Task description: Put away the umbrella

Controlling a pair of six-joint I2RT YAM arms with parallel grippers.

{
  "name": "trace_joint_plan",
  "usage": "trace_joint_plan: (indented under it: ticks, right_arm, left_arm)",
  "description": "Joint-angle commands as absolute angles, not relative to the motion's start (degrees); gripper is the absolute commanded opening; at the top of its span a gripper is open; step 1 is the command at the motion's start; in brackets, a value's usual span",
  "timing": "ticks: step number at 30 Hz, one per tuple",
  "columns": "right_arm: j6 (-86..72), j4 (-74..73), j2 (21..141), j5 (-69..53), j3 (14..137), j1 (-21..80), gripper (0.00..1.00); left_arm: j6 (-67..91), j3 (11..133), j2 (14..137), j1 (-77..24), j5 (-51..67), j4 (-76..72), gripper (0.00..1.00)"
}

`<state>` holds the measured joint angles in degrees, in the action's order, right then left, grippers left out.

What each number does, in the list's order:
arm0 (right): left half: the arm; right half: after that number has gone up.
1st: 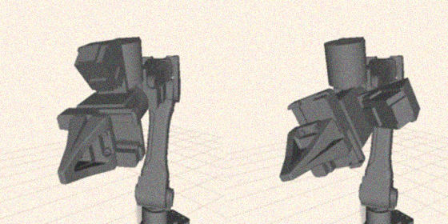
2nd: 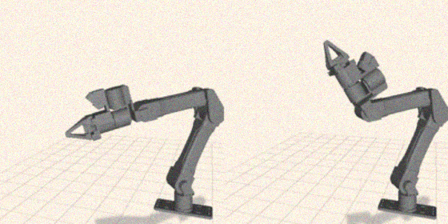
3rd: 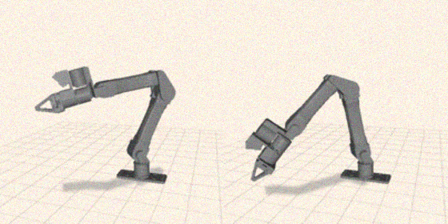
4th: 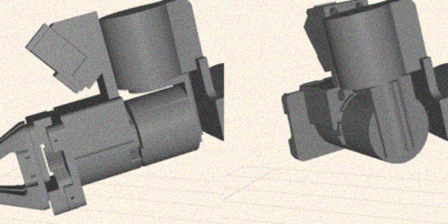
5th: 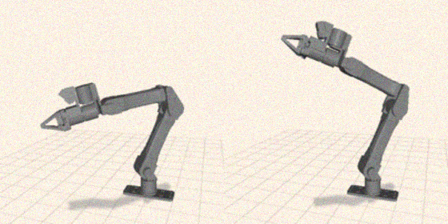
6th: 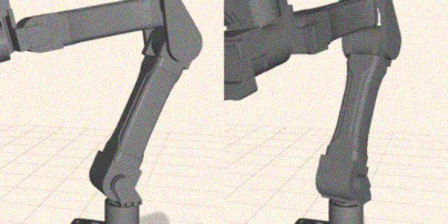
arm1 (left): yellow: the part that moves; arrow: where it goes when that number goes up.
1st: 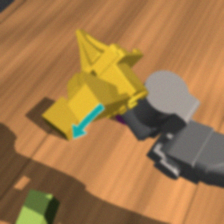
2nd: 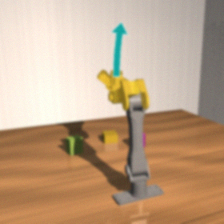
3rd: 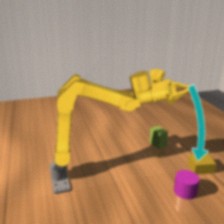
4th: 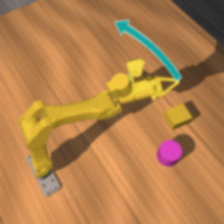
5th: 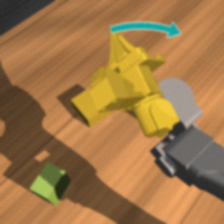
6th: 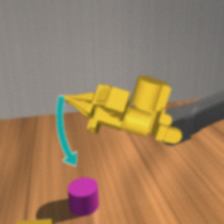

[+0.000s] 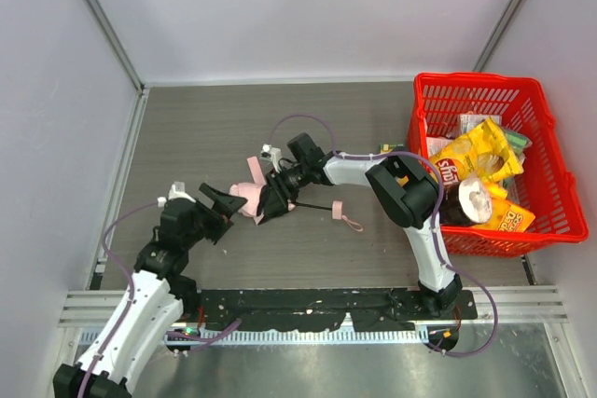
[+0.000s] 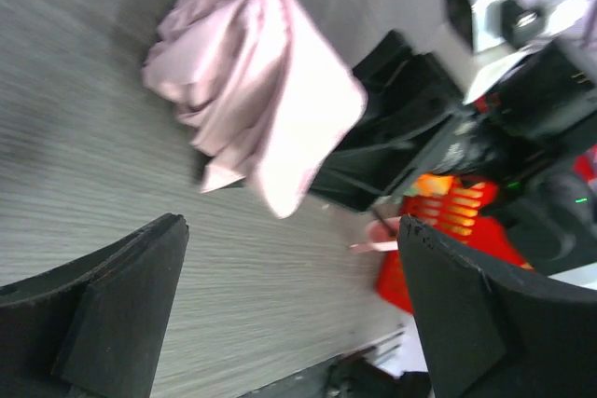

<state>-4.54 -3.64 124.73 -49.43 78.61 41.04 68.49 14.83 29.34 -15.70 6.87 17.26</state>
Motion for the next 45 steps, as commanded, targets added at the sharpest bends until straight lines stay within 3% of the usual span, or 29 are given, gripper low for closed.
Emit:
trace_joint_plan:
  ticks: [1, 4, 9, 30, 34, 39, 45]
  right_arm:
    - [-0.4, -11.4, 128.0, -35.9, 76.4, 41.1, 0.01]
    - [-0.4, -11.3, 128.0, -36.2, 76.3, 41.1, 0.01]
    - [-0.4, -11.4, 127.7, -36.3, 76.4, 41.2, 0.01]
    - [-0.8, -11.9, 129.5, -40.1, 78.0, 41.2, 0.01]
    - [-3.1, -11.1, 130.2, -43.5, 78.2, 41.0, 0.01]
    - [-9.2, -6.7, 130.4, -47.8, 78.7, 41.0, 0.01]
    - [-21.6, 5.5, 129.3, -55.4, 77.2, 40.6, 0.01]
  left_arm:
    - [76.5, 22.0, 34.9, -13.7, 10.3, 18.5, 1.00]
    - [78.2, 25.0, 43.0, -12.1, 12.7, 11.4, 1.00]
    - [77.3, 33.6, 55.4, -11.4, 9.2, 19.2, 1.00]
    - [75.3, 20.3, 72.5, -14.2, 2.8, -5.3, 1.00]
    - [76.7, 19.0, 78.4, -17.6, 1.0, -11.9, 0.93]
    - [79.0, 13.5, 81.1, -18.9, 0.5, -19.8, 0.75]
    - [77.1, 12.7, 79.5, -18.9, -2.7, -18.0, 0.63]
